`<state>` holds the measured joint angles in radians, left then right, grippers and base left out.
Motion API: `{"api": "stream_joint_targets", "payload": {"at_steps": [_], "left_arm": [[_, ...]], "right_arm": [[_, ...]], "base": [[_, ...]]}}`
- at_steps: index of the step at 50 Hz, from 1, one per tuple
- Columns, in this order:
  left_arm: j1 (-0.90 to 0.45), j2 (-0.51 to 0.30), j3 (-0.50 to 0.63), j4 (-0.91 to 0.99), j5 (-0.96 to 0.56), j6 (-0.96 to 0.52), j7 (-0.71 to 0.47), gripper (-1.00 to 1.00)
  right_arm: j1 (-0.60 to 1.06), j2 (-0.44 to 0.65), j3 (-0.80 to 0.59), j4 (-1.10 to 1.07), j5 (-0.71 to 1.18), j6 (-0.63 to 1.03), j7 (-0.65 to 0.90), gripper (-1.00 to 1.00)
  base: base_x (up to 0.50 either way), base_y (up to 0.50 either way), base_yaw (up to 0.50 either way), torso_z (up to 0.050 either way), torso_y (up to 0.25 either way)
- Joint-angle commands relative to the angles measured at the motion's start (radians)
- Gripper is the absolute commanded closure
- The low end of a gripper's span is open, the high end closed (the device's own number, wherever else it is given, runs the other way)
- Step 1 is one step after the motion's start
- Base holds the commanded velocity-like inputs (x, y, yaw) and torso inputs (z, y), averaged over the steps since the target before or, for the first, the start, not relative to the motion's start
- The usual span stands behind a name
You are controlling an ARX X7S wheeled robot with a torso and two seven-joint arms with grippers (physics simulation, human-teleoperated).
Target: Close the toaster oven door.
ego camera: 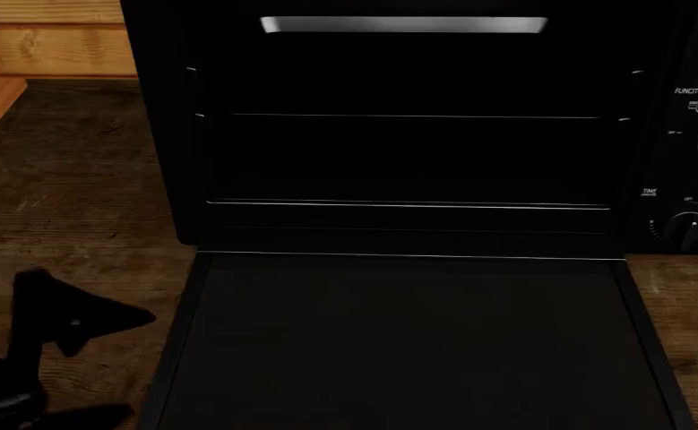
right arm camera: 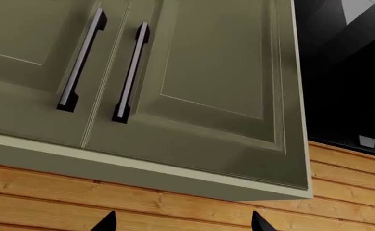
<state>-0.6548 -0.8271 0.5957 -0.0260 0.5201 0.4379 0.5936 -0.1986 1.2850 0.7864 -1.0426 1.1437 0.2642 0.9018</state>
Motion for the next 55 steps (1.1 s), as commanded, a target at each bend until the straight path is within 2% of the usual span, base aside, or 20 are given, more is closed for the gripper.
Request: {"api": "stream_joint_targets", "payload": {"at_steps": [1, 32, 55], "left_arm": [[-0.010, 0.017, 0.034, -0.027, 0.010, 0.041, 0.002, -1.00], [-0.036, 0.064, 0.095, -0.024, 0.013, 0.162, -0.020, -1.00], [-0.058, 0.109, 0.038, -0.062, 0.077, 0.203, -0.218, -1.00]], "right_arm": [[-0.053, 0.004, 0.044, -0.001, 0.000, -0.017, 0.004, -1.00], [-0.317, -0.001, 0.233, -0.002, -0.029, -0.105, 0.012, -1.00], [-0.465, 0.002, 0.363, -0.003, -0.025, -0.147, 0.021, -1.00]], "base": [[0.00, 0.00, 0.00, 0.000, 0.000], [0.00, 0.00, 0.00, 0.000, 0.000], [0.00, 0.00, 0.00, 0.000, 0.000]]}}
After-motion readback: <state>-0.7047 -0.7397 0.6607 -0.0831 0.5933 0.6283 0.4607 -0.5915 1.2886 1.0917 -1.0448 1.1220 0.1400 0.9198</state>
